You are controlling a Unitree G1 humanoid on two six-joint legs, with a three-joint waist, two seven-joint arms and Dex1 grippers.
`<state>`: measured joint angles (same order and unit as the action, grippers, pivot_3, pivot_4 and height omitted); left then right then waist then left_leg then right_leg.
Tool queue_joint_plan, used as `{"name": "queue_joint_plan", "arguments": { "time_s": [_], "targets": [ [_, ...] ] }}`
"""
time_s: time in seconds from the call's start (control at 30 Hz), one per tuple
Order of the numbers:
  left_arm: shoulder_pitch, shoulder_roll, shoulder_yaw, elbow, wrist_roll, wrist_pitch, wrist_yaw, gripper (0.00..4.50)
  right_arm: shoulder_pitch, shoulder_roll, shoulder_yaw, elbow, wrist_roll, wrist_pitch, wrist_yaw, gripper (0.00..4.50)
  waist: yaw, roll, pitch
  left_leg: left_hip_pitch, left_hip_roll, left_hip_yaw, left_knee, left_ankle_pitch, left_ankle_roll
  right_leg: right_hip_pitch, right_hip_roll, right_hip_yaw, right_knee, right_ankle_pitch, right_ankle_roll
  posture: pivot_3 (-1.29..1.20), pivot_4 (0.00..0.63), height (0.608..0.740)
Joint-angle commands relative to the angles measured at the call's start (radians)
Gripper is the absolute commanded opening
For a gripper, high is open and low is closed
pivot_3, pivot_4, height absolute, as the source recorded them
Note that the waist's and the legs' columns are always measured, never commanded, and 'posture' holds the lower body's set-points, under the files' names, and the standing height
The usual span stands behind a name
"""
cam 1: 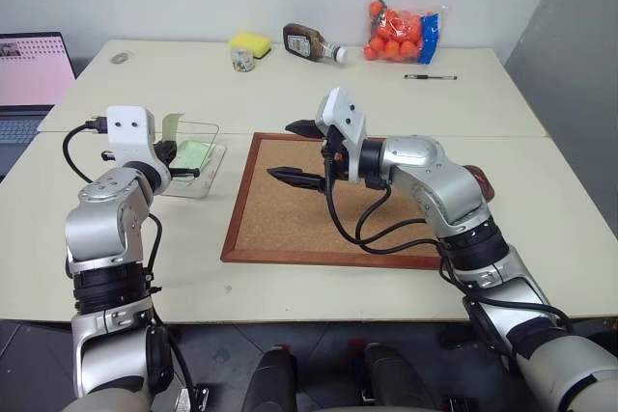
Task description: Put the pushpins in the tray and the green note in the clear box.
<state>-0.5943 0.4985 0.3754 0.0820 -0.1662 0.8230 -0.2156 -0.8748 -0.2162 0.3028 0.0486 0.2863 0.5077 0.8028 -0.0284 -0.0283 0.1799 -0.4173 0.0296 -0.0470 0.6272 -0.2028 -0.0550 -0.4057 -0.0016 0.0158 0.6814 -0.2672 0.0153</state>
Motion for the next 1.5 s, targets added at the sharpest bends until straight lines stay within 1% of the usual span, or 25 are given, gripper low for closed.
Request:
{"name": "queue_joint_plan", "arguments": {
  "time_s": [0.03, 0.1, 0.2, 0.23, 0.3, 0.37, 0.47, 0.57, 0.67, 0.73, 0.77, 0.83, 0.93, 1.03, 1.1, 1.13, 1.2, 1.3, 1.33, 1.4, 1.5],
  "targets": [
    [-0.033, 0.009, 0.049, -0.005, -0.022, 0.022, 0.044, 0.30, -0.019, 0.008, -0.024, -0.019, -0.003, -0.013, -0.004, 4.50, -0.001, 0.000, 0.000, 0.000, 0.000, 0.000, 0.000, 0.000, 0.000, 0.000, 0.000, 0.000, 0.000, 0.000, 0.000, 0.00, 0.150, 0.740],
    [-0.041, 0.008, 0.054, -0.008, -0.034, 0.028, 0.052, 0.57, -0.019, 0.010, -0.030, -0.022, 0.001, -0.006, -0.005, 4.50, -0.001, 0.000, 0.000, 0.000, 0.000, 0.000, 0.000, 0.000, 0.000, 0.000, 0.000, 0.000, 0.000, 0.000, 0.000, 0.00, 0.150, 0.740],
    [-0.051, 0.008, 0.056, -0.007, -0.046, 0.035, 0.066, 1.22, -0.017, 0.010, -0.033, -0.027, 0.002, 0.001, -0.009, 4.50, -0.001, 0.000, 0.000, 0.000, 0.000, 0.000, 0.000, 0.000, 0.000, 0.000, 0.000, 0.000, 0.000, 0.000, 0.000, 0.00, 0.150, 0.740],
    [-0.052, 0.008, 0.056, -0.007, -0.050, 0.037, 0.069, 1.36, -0.015, 0.010, -0.033, -0.031, 0.002, 0.003, -0.009, 4.50, -0.001, 0.000, 0.000, 0.000, 0.000, 0.000, 0.000, 0.000, 0.000, 0.000, 0.000, 0.000, 0.000, 0.000, 0.000, 0.00, 0.150, 0.740],
    [-0.053, 0.008, 0.052, -0.010, -0.055, 0.042, 0.072, 1.82, -0.012, 0.010, -0.032, -0.038, 0.002, 0.008, -0.012, 4.50, -0.001, 0.000, 0.000, 0.000, 0.000, 0.000, 0.000, 0.000, 0.000, 0.000, 0.000, 0.000, 0.000, 0.000, 0.000, 0.00, 0.150, 0.740],
    [-0.051, 0.008, 0.048, -0.011, -0.058, 0.044, 0.077, 2.16, -0.011, 0.011, -0.031, -0.041, 0.002, 0.010, -0.015, 4.50, -0.001, 0.000, 0.000, 0.000, 0.000, 0.000, 0.000, 0.000, 0.000, 0.000, 0.000, 0.000, 0.000, 0.000, 0.000, 0.00, 0.150, 0.740],
    [-0.046, 0.013, 0.031, -0.015, -0.057, 0.036, 0.080, 2.85, -0.009, 0.011, -0.033, -0.047, 0.002, 0.011, -0.023, 4.50, -0.001, 0.000, 0.000, 0.000, 0.000, 0.000, 0.000, 0.000, 0.000, 0.000, 0.000, 0.000, 0.000, 0.000, 0.000, 0.00, 0.150, 0.740],
    [-0.047, 0.013, 0.022, -0.017, -0.052, 0.030, 0.085, 3.34, -0.003, 0.006, -0.036, -0.060, 0.004, 0.015, -0.030, 4.50, -0.001, 0.000, 0.000, 0.000, 0.000, 0.000, 0.000, 0.000, 0.000, 0.000, 0.000, 0.000, 0.000, 0.000, 0.000, 0.00, 0.150, 0.740],
    [-0.034, 0.023, -0.016, -0.043, -0.040, -0.026, 0.055, 3.92, 0.019, -0.010, -0.047, -0.094, 0.009, 0.029, -0.039, 4.50, -0.001, 0.000, 0.000, 0.000, 0.000, 0.000, 0.000, 0.000, 0.000, 0.000, 0.000, 0.000, 0.000, 0.000, 0.000, 0.00, 0.150, 0.740],
    [-0.007, 0.040, -0.086, -0.096, -0.018, -0.129, -0.007, 4.36, 0.061, -0.037, -0.064, -0.145, 0.014, 0.047, -0.052, 4.50, 0.001, 0.000, 0.000, 0.000, 0.000, 0.000, 0.000, 0.000, 0.000, 0.000, 0.000, 0.000, 0.000, 0.000, 0.000, 0.00, 0.150, 0.740],
    [0.001, 0.040, -0.106, -0.116, -0.020, -0.162, -0.032, 4.46, 0.079, -0.047, -0.072, -0.166, 0.016, 0.055, -0.059, 4.50, 0.004, 0.000, 0.000, 0.000, 0.000, 0.000, 0.000, 0.000, 0.000, 0.000, -0.001, 0.000, 0.000, 0.000, 0.000, 0.00, 0.150, 0.740],
    [0.011, 0.034, -0.136, -0.154, -0.042, -0.182, -0.077, 4.46, 0.124, -0.067, -0.096, -0.212, 0.020, 0.073, -0.078, 4.50, 0.007, 0.000, 0.000, -0.001, -0.001, 0.000, 0.000, 0.000, 0.000, 0.000, -0.002, 0.000, -0.001, 0.000, 0.000, 0.00, 0.150, 0.740],
    [0.000, 0.043, -0.242, -0.188, -0.033, -0.155, -0.148, 4.46, 0.238, -0.086, -0.181, -0.304, 0.037, 0.113, -0.158, 4.50, 0.008, 0.000, 0.000, -0.001, -0.002, 0.001, 0.000, 0.000, 0.000, 0.000, -0.003, 0.001, -0.001, 0.000, 0.000, 0.00, 0.150, 0.740],
    [-0.002, 0.018, -0.270, -0.207, -0.034, -0.198, -0.164, 4.46, 0.320, -0.098, -0.233, -0.358, 0.023, 0.118, -0.218, 4.50, 0.008, 0.000, 0.000, -0.001, -0.002, 0.001, 0.000, 0.000, 0.000, 0.000, -0.002, 0.001, -0.001, 0.000, 0.000, 0.00, 0.150, 0.740],
    [0.019, -0.032, -0.309, -0.210, -0.041, -0.299, -0.193, 4.46, 0.459, -0.083, -0.302, -0.398, -0.050, 0.056, -0.349, 4.50, 0.005, 0.000, 0.000, -0.001, -0.002, 0.001, 0.000, 0.000, 0.000, 0.000, -0.002, 0.001, 0.000, 0.000, 0.000, 0.00, 0.150, 0.740],
    [0.026, -0.058, -0.334, -0.196, -0.033, -0.322, -0.194, 4.46, 0.532, -0.093, -0.307, -0.415, -0.095, 0.025, -0.390, 4.50, 0.005, 0.000, 0.000, -0.001, -0.001, 0.001, 0.000, 0.000, 0.000, 0.000, -0.002, 0.001, 0.000, 0.000, 0.000, 0.00, 0.150, 0.740],
    [0.032, -0.085, -0.365, -0.170, -0.020, -0.348, -0.202, 4.46, 0.607, -0.088, -0.308, -0.436, -0.130, -0.003, -0.435, 4.50, 0.009, 0.000, 0.000, 0.000, -0.002, 0.001, -0.001, 0.000, 0.000, 0.001, -0.002, 0.002, -0.001, 0.000, 0.000, 0.00, 0.150, 0.740],
    [0.054, -0.120, -0.405, -0.133, -0.013, -0.407, -0.231, 4.46, 0.672, -0.048, -0.317, -0.450, -0.157, -0.062, -0.503, 4.50, -0.006, 0.000, 0.000, 0.000, -0.001, 0.004, -0.001, 0.000, 0.000, 0.000, -0.001, 0.004, 0.000, 0.000, 0.000, 0.00, 0.150, 0.740],
    [0.062, -0.129, -0.411, -0.118, -0.012, -0.422, -0.238, 4.46, 0.685, -0.040, -0.316, -0.449, -0.164, -0.078, -0.516, 4.50, -0.009, 0.000, 0.000, 0.001, 0.000, 0.005, -0.001, 0.000, 0.000, 0.000, 0.000, 0.005, 0.000, -0.003, 0.004, 0.00, 0.150, 0.740],
    [0.081, -0.141, -0.425, -0.092, -0.002, -0.461, -0.251, 4.46, 0.698, -0.023, -0.315, -0.440, -0.174, -0.110, -0.534, 4.50, -0.013, 0.000, 0.000, 0.003, 0.000, 0.006, -0.001, 0.000, 0.000, 0.000, 0.001, 0.006, 0.000, -0.003, 0.005, 0.00, 0.150, 0.740],
    [0.097, -0.154, -0.434, -0.083, 0.001, -0.472, -0.256, 4.46, 0.705, -0.010, -0.309, -0.426, -0.178, -0.136, -0.546, 4.50, -0.012, 0.000, 0.000, 0.003, 0.001, 0.006, -0.001, 0.000, 0.000, 0.000, 0.002, 0.006, 0.001, -0.003, 0.005, 0.00, 0.150, 0.740]
  ]
}}
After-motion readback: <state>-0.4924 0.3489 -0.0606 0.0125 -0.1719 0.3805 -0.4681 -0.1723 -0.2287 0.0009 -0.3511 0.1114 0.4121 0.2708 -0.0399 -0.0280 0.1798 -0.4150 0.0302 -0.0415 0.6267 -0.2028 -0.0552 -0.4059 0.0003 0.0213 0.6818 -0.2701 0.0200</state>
